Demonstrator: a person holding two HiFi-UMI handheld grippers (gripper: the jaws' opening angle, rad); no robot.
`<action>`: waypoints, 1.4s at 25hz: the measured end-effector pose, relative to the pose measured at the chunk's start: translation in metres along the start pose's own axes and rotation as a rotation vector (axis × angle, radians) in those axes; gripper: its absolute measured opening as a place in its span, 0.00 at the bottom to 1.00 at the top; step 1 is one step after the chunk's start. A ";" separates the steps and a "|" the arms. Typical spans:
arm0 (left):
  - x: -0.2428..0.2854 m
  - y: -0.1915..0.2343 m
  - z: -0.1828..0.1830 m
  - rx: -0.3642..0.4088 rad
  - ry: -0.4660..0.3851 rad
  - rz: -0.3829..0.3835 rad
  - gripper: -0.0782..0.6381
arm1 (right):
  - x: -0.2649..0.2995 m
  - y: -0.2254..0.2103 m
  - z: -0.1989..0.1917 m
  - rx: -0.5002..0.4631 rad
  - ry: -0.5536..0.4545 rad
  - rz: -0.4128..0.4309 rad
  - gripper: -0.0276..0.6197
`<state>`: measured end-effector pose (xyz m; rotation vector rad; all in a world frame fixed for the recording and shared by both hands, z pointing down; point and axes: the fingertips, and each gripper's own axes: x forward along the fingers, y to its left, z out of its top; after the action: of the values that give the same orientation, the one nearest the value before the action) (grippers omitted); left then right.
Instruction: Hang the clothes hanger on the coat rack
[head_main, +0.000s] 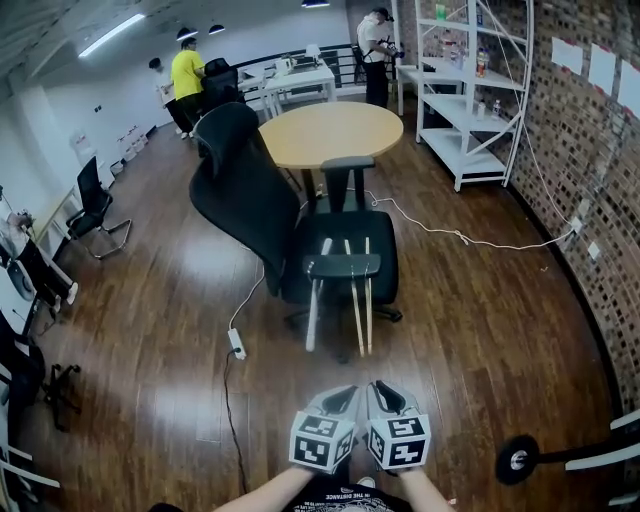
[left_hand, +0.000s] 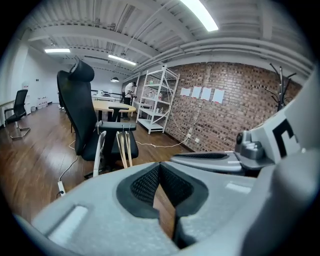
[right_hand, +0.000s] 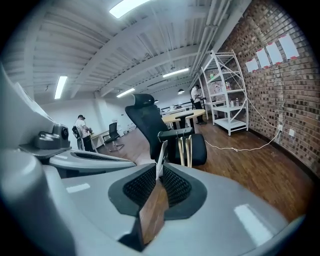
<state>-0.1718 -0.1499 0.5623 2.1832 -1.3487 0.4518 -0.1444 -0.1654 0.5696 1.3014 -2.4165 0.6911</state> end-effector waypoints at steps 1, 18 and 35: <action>0.007 0.007 0.006 0.001 -0.001 -0.005 0.11 | 0.010 -0.003 0.004 -0.002 0.002 -0.008 0.09; 0.098 0.114 0.083 0.041 0.020 -0.123 0.11 | 0.160 -0.050 0.049 -0.025 0.049 -0.240 0.14; 0.179 0.141 0.098 0.000 0.082 -0.112 0.11 | 0.263 -0.131 0.040 -0.013 0.130 -0.245 0.17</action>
<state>-0.2175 -0.3875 0.6155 2.2022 -1.1763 0.4933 -0.1773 -0.4310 0.6976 1.4670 -2.1099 0.6672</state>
